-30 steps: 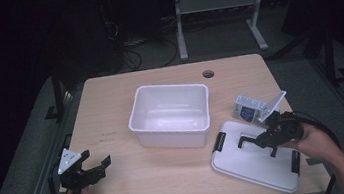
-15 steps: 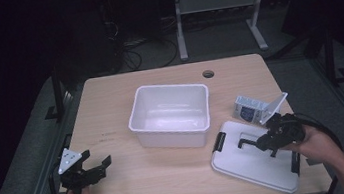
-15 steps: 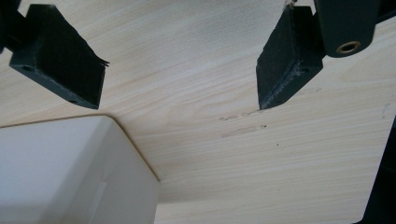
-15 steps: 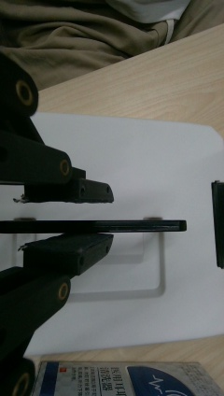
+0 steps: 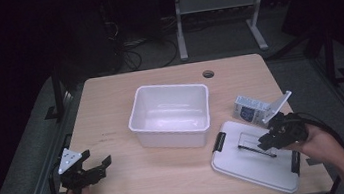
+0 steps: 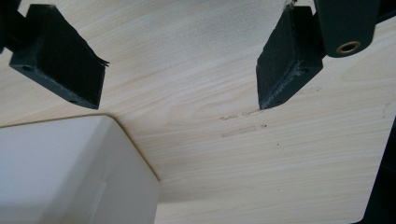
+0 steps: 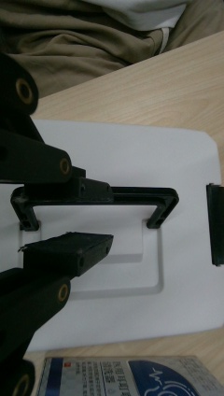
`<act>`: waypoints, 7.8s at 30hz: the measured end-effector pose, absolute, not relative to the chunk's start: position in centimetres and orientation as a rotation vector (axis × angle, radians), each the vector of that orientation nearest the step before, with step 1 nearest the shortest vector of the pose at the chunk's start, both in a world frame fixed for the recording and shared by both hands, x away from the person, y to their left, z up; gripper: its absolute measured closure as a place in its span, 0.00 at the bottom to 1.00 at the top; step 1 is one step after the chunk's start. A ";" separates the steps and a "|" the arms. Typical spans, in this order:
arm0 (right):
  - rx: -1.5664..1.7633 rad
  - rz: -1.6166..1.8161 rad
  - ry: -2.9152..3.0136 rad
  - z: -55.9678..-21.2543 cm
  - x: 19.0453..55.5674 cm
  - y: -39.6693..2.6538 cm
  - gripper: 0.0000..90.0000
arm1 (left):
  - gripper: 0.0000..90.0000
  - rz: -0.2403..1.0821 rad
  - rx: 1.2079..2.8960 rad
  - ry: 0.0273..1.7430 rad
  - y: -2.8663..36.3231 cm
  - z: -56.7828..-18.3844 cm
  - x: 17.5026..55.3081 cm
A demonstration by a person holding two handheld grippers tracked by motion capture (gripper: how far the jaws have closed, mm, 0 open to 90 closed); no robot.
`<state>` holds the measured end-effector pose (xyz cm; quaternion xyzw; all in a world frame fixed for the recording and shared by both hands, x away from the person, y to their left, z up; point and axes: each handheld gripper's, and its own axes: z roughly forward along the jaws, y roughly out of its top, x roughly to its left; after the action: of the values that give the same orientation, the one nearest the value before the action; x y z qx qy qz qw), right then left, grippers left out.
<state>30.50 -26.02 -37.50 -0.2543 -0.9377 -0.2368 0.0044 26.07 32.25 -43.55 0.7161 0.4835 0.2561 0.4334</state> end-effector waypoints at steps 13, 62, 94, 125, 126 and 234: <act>-0.840 -0.735 -2.974 -36.2 31.7 -26.2 0.77 | 0.17 0.639 1.782 1.207 32.3 -43.5 26.1; -0.978 -0.743 -2.997 -35.3 36.1 -27.1 0.60 | 0.17 0.650 1.786 1.206 32.3 -43.5 26.1; -1.067 -0.707 -2.999 -35.2 38.8 -28.2 0.49 | 0.17 0.652 1.788 1.206 32.4 -43.6 26.0; -1.121 -0.651 -2.992 -36.2 41.4 -28.1 0.43 | 0.17 0.652 1.780 1.213 32.6 -43.6 26.0; -1.121 -0.652 -2.990 -36.2 41.5 -28.1 0.43 | 0.17 0.652 1.779 1.212 32.7 -43.6 26.0; -0.949 -0.700 -3.054 -29.8 36.7 -26.8 0.62 | 0.17 0.663 1.766 1.204 32.7 -43.5 25.5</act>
<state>36.69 -26.79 -29.78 -0.2894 -0.9308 -0.2134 -0.0661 25.52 32.73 -43.47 0.7099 0.4842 0.2663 0.4367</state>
